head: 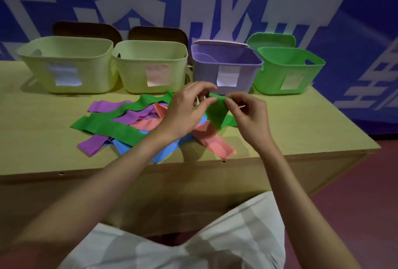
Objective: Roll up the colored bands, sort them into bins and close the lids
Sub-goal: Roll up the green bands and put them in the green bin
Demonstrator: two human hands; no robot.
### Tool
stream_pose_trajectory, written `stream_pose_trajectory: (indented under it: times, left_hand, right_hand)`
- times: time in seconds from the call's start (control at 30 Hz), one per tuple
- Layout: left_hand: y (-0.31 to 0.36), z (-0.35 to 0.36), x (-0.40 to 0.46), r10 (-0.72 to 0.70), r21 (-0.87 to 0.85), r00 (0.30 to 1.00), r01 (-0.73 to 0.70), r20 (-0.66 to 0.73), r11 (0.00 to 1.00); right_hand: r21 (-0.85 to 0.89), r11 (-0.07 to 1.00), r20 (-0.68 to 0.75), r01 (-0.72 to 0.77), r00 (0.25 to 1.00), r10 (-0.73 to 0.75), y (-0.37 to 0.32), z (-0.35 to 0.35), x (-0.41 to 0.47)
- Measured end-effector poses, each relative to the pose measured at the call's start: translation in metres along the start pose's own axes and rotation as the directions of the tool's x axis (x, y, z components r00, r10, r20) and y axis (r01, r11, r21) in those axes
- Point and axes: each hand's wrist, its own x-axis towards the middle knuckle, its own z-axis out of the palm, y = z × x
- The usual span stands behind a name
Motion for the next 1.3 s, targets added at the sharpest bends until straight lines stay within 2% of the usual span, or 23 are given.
stream_pose_trajectory:
  times: [0.13, 0.27, 0.43, 0.6, 0.73, 0.93, 1.03, 1.17, 1.3]
  left_hand:
    - [-0.005, -0.007, 0.02, -0.015, -0.019, 0.998, 0.014, -0.053, 1.0]
    - [-0.012, -0.01, 0.038, -0.108, -0.037, 0.989, 0.104, -0.106, 0.994]
    - [-0.018, -0.016, 0.057, -0.204, -0.092, 0.973, 0.195, -0.104, 0.977]
    - [-0.025, -0.026, 0.084, -0.2, -0.106, 0.972, 0.187, -0.127, 0.977]
    - [-0.026, -0.041, 0.11, -0.132, -0.118, 0.98, 0.114, -0.149, 0.986]
    - [-0.044, -0.05, 0.137, -0.139, -0.07, 0.972, 0.127, -0.192, 0.989]
    - [-0.061, -0.046, 0.138, -0.17, -0.064, 0.963, 0.16, -0.209, 0.985]
    - [-0.082, -0.039, 0.139, -0.189, -0.073, 0.965, 0.179, -0.181, 0.981]
    - [-0.096, -0.033, 0.149, -0.199, -0.044, 0.97, 0.194, -0.141, 0.98]
  right_hand:
    - [0.021, 0.999, 0.0, 0.036, 0.999, -0.036, -0.006, 0.007, 0.026]
    - [0.118, 0.991, -0.014, 0.061, 0.998, -0.059, -0.008, 0.014, 0.048]
    - [0.203, 0.976, -0.017, 0.076, 0.997, -0.075, -0.006, 0.021, 0.073]
    - [0.298, 0.954, -0.016, 0.041, 0.999, -0.038, -0.012, 0.028, 0.104]
    - [0.367, 0.929, -0.027, 0.043, 0.999, -0.036, -0.023, 0.032, 0.132]
    - [0.316, 0.941, -0.045, 0.119, 0.993, -0.111, -0.02, 0.047, 0.164]
    - [0.356, 0.926, -0.008, 0.121, 0.992, -0.127, -0.006, 0.057, 0.174]
    - [0.35, 0.93, 0.035, 0.11, 0.991, -0.13, 0.011, 0.067, 0.181]
    - [0.347, 0.933, -0.008, 0.099, 0.995, -0.103, 0.022, 0.075, 0.19]
